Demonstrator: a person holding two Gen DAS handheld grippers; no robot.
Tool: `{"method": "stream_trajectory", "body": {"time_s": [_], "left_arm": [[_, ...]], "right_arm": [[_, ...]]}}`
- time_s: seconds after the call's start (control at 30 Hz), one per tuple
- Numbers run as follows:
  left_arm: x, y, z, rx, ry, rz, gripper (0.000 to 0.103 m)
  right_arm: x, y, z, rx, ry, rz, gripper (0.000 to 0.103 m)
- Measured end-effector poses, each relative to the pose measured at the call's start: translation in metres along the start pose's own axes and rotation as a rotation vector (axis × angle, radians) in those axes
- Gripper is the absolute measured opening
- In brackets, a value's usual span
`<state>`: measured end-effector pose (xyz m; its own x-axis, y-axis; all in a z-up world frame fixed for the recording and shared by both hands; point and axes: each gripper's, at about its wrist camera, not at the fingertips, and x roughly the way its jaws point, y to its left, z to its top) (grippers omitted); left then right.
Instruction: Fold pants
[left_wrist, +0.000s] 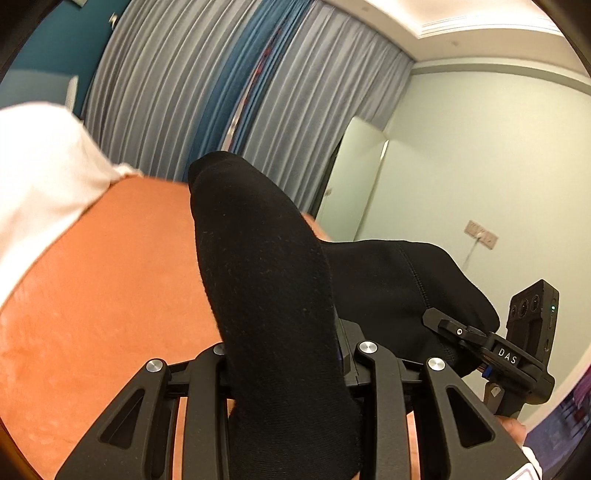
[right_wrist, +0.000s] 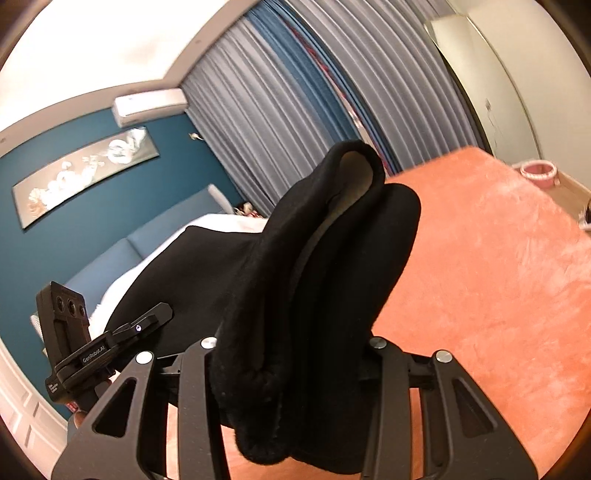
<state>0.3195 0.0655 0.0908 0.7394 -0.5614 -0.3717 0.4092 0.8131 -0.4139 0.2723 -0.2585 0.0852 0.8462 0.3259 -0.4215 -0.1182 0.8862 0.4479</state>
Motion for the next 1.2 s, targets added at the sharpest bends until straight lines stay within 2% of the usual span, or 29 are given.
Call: {"method": "stream_trajectory", "body": {"time_s": [0.2,0.33,0.43,0.47,0.5,0.53,0.57,0.63,0.7,0.73,0.77,0.83,0.87,0.93,0.97,1.03,1.07,1.1,1.17,1.2], "left_arm": [[0.074,0.045,-0.048,-0.076,0.104,0.033,0.026],[0.11,0.073,-0.085,-0.104,0.184,0.043,0.027],[0.143,0.099,-0.118,-0.144,0.28,0.07,0.029],[0.148,0.106,-0.129,-0.155,0.301,0.089,0.036],[0.154,0.117,-0.138,-0.174,0.312,0.116,0.044],[0.157,0.13,-0.151,-0.203,0.312,0.156,0.071],[0.158,0.138,-0.159,-0.224,0.304,0.174,0.081],[0.147,0.151,-0.158,-0.305,0.271,0.127,0.081],[0.13,0.152,-0.156,-0.317,0.279,0.183,0.081],[0.118,0.151,-0.157,-0.309,0.28,0.203,0.081],[0.097,0.151,-0.158,-0.292,0.272,0.229,0.081],[0.052,0.146,-0.163,-0.269,0.224,0.321,0.08],[0.032,0.142,-0.165,-0.248,0.214,0.378,0.08],[-0.017,0.122,-0.166,-0.137,0.193,0.52,0.08],[-0.033,0.112,-0.166,-0.076,0.198,0.582,0.083],[-0.053,0.089,-0.167,0.025,0.219,0.673,0.087],[-0.066,0.072,-0.169,0.088,0.228,0.71,0.087],[-0.072,0.063,-0.169,0.117,0.228,0.721,0.087],[-0.087,0.043,-0.169,0.166,0.213,0.733,0.087],[-0.091,0.032,-0.168,0.176,0.212,0.727,0.087]], "right_arm": [[0.059,-0.063,-0.037,0.074,0.097,-0.054,0.037],[0.087,-0.106,-0.074,0.139,0.171,-0.077,0.037],[0.112,-0.142,-0.11,0.225,0.263,-0.122,0.041],[0.118,-0.152,-0.119,0.249,0.283,-0.135,0.05],[0.122,-0.164,-0.13,0.301,0.297,-0.111,0.053],[0.118,-0.173,-0.131,0.35,0.277,-0.061,0.053],[0.116,-0.174,-0.131,0.373,0.285,-0.039,0.055],[0.11,-0.176,-0.129,0.376,0.308,-0.044,0.056],[0.089,-0.173,-0.132,0.374,0.301,-0.076,0.058],[0.065,-0.173,-0.134,0.378,0.277,-0.128,0.066],[0.046,-0.17,-0.137,0.371,0.258,-0.162,0.079],[-0.008,-0.159,-0.143,0.319,0.208,-0.302,0.089],[-0.022,-0.16,-0.141,0.296,0.194,-0.339,0.089],[-0.07,-0.146,-0.152,0.263,0.161,-0.395,0.089],[-0.082,-0.139,-0.156,0.256,0.158,-0.403,0.089],[-0.106,-0.115,-0.166,0.197,0.166,-0.451,0.089],[-0.113,-0.099,-0.171,0.151,0.172,-0.48,0.094],[-0.117,-0.082,-0.176,0.1,0.177,-0.502,0.097],[-0.114,-0.052,-0.177,0.023,0.179,-0.532,0.098],[-0.126,-0.045,-0.183,0.006,0.177,-0.536,0.098]]}}
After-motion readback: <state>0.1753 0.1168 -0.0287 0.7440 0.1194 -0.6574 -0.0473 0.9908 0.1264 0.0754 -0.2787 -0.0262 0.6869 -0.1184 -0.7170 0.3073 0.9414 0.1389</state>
